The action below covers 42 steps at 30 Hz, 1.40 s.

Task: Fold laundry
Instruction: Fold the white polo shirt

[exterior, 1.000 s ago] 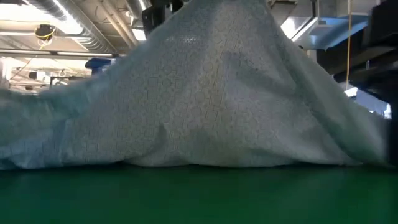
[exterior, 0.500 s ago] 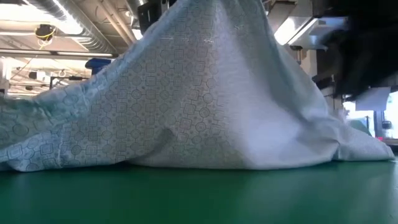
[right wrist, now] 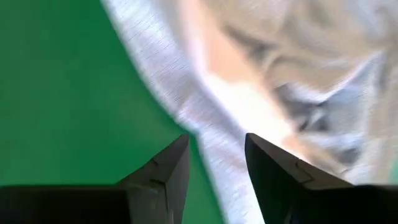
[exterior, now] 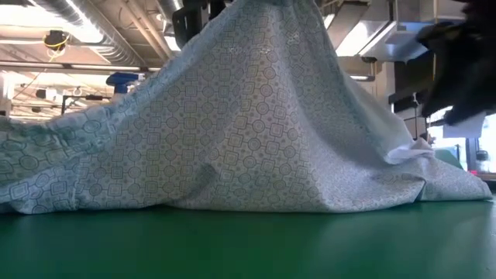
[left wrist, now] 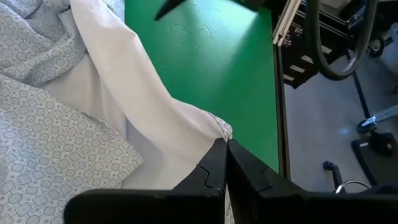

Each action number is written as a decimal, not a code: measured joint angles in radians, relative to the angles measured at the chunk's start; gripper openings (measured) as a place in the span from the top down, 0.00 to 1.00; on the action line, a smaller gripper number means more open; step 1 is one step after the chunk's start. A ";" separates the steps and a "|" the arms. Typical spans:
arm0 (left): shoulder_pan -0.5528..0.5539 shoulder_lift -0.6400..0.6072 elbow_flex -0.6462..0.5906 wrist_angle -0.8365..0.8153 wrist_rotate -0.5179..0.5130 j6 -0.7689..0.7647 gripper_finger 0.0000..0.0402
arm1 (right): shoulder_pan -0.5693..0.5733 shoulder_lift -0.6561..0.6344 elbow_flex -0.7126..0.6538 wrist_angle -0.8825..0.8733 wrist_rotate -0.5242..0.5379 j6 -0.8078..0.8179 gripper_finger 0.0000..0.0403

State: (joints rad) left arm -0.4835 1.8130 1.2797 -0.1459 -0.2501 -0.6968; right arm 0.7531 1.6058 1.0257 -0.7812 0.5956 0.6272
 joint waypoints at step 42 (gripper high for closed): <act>0.014 0.000 0.001 0.004 -0.017 0.020 1.00 | 0.059 0.010 -0.106 0.310 -0.301 0.101 0.62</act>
State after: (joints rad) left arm -0.4696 1.8126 1.2804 -0.1415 -0.2671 -0.6771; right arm 0.8116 1.6161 0.9195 -0.4711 0.2943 0.7284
